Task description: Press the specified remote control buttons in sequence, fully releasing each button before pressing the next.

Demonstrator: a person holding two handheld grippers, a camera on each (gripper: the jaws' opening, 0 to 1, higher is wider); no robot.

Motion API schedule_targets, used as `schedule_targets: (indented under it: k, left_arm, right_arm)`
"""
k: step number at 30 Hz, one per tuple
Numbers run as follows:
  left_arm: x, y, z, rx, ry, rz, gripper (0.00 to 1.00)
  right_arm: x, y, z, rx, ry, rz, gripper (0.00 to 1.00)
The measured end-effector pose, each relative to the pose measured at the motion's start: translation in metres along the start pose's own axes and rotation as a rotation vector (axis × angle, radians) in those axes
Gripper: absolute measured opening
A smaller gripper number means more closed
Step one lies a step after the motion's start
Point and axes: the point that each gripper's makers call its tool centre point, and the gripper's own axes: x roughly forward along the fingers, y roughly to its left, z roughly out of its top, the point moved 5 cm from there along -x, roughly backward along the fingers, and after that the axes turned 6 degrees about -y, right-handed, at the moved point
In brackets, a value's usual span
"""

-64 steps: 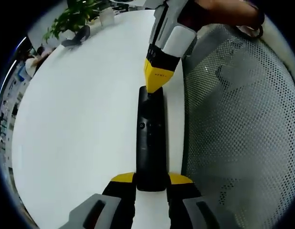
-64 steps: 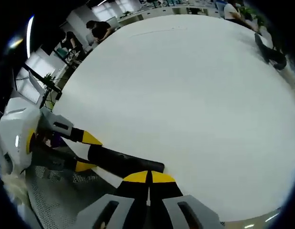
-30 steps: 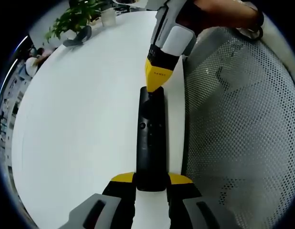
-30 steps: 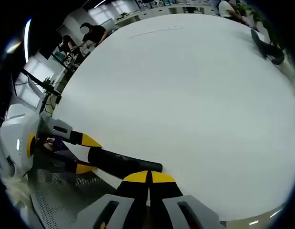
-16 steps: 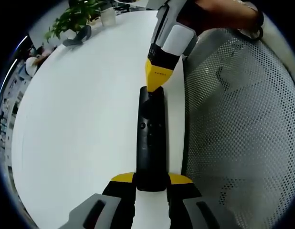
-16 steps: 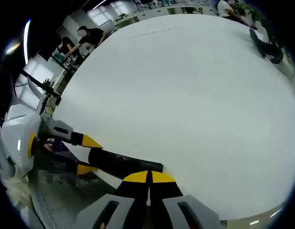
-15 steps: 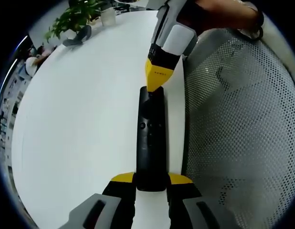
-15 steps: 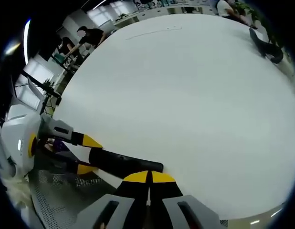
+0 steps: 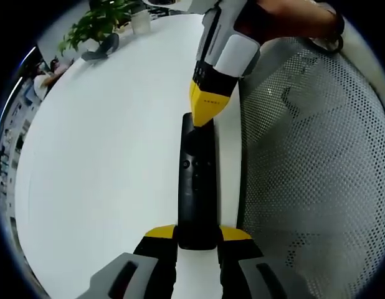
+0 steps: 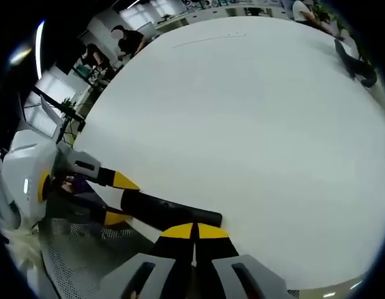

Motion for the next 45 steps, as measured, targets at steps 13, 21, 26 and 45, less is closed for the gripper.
schedule_targets:
  k: [13, 21, 26, 45]
  left_arm:
    - [0.000, 0.001, 0.000, 0.004, 0.004, -0.002, 0.23]
    - [0.000, 0.001, 0.000, 0.005, -0.006, -0.002, 0.23]
    - [0.000, 0.000, 0.000, 0.005, 0.000, -0.001, 0.23]
    - [0.000, 0.000, 0.000, 0.005, -0.002, -0.004, 0.23]
  right_arm:
    - [0.002, 0.000, 0.002, -0.019, 0.030, -0.005, 0.00]
    - [0.001, 0.002, 0.002, -0.039, 0.034, -0.014, 0.00]
    - [0.004, 0.008, 0.000, -0.020, 0.043, 0.025, 0.00]
    - [0.008, 0.012, 0.005, -0.069, 0.071, 0.008, 0.00]
